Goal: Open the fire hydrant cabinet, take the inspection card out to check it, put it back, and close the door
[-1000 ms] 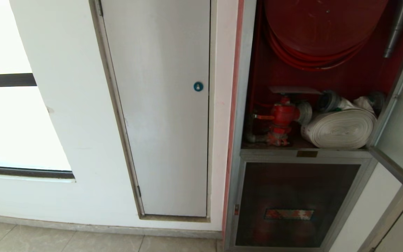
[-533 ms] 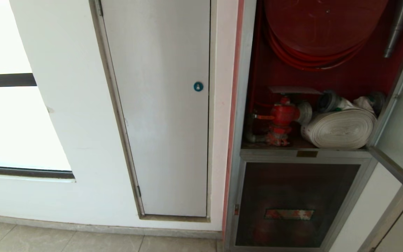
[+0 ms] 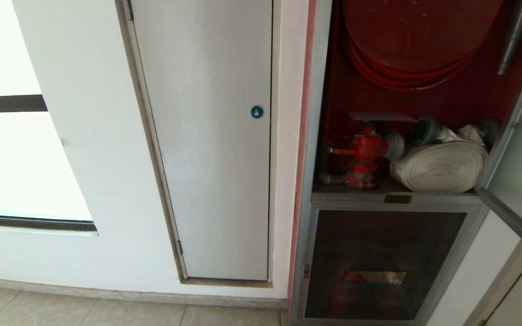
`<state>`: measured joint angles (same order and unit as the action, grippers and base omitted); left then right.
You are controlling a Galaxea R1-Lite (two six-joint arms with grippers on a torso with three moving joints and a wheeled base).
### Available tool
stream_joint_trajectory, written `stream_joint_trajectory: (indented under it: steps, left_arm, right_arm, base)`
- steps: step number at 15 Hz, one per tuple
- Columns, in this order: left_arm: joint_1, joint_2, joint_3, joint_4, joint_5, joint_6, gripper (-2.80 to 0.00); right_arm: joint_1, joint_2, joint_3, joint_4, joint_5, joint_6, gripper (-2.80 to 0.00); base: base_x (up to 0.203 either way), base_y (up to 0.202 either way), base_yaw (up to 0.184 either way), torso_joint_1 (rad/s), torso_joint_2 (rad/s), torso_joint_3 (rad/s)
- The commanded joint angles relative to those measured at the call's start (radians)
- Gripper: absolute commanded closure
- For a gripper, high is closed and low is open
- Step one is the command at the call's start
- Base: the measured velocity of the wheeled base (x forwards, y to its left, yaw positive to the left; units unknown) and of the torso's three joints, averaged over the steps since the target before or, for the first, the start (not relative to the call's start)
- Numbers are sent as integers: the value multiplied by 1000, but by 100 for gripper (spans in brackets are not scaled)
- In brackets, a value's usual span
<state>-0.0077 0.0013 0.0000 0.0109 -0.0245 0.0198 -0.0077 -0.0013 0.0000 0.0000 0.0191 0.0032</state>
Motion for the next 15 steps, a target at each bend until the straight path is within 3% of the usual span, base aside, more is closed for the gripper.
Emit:
stream_joint_trajectory:
  steps: [1, 15]
  left_arm:
    - [0, 0, 0, 0, 0, 0, 0]
    - [0, 0, 0, 0, 0, 2, 0]
  right_arm:
    - [0, 1, 0, 0, 1, 0, 0]
    - [0, 1, 0, 0, 1, 0, 0]
  base:
    - [0, 0, 0, 0, 0, 0]
    - [0, 0, 0, 0, 0, 0]
